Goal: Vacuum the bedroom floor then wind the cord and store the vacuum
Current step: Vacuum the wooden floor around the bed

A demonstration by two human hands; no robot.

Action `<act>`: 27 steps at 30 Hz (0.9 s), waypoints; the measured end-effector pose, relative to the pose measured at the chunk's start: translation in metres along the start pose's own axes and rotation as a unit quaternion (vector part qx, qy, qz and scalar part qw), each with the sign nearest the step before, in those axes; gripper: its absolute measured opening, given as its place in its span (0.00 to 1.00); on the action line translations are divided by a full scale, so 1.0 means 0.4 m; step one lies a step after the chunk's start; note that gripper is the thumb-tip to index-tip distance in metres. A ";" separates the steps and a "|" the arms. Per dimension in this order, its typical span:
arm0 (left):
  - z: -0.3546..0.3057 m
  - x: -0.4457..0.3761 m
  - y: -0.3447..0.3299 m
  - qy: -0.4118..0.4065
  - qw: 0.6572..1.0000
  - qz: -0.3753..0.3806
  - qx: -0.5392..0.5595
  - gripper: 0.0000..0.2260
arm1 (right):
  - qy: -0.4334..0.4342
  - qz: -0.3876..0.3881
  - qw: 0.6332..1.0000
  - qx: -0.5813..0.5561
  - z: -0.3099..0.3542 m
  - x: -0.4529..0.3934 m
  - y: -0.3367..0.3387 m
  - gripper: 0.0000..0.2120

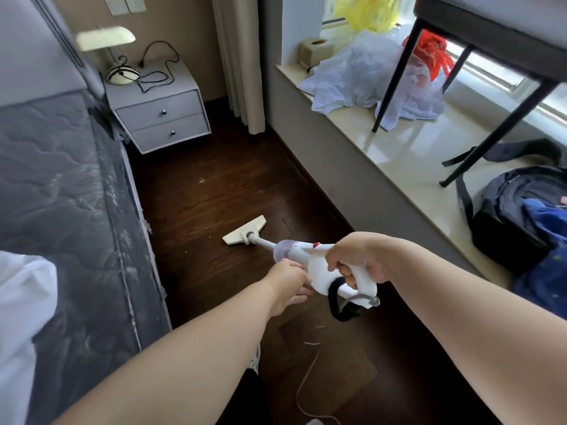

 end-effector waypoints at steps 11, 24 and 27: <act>0.065 0.028 0.133 0.029 0.997 -0.003 0.073 0.22 | -0.021 0.064 0.993 0.099 0.134 0.002 -0.114 0.13; 0.034 -0.003 0.405 0.005 0.992 -0.026 0.125 0.27 | 0.007 0.067 0.995 0.079 0.348 -0.117 -0.275 0.08; 0.038 -0.013 0.442 0.007 0.992 -0.035 0.122 0.29 | 0.025 0.064 0.996 0.061 0.367 -0.126 -0.295 0.04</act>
Point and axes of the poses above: each hand's wrist, its own x-axis away from the middle knuckle, its own y-axis out of the back of the hand, z = x × y, the point moved 8 cm from there along -x, towards the middle knuckle, and after that the axes turned 14 degrees about y, right-handed, at the moved point
